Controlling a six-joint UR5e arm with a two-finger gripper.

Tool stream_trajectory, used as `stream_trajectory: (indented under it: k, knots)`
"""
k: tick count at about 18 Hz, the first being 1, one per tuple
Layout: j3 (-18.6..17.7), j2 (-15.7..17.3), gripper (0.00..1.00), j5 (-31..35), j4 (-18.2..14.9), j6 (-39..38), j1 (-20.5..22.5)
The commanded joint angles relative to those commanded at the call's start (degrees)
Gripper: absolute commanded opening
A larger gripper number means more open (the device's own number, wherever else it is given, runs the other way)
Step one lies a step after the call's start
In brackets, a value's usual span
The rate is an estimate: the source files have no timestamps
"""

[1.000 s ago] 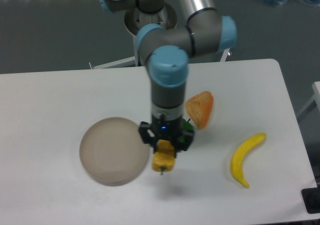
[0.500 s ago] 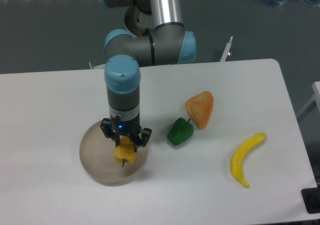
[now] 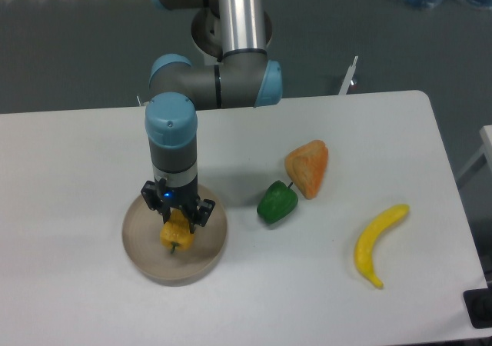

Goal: Place the yellow pepper on the plate
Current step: 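Lower the yellow pepper onto the plate and open the gripper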

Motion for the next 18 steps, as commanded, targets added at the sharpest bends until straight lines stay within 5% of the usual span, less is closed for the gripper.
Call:
stream_trajectory:
  k: [18]
  knots:
    - [-0.26, -1.05, 0.45, 0.44, 0.09, 1.67, -0.26]
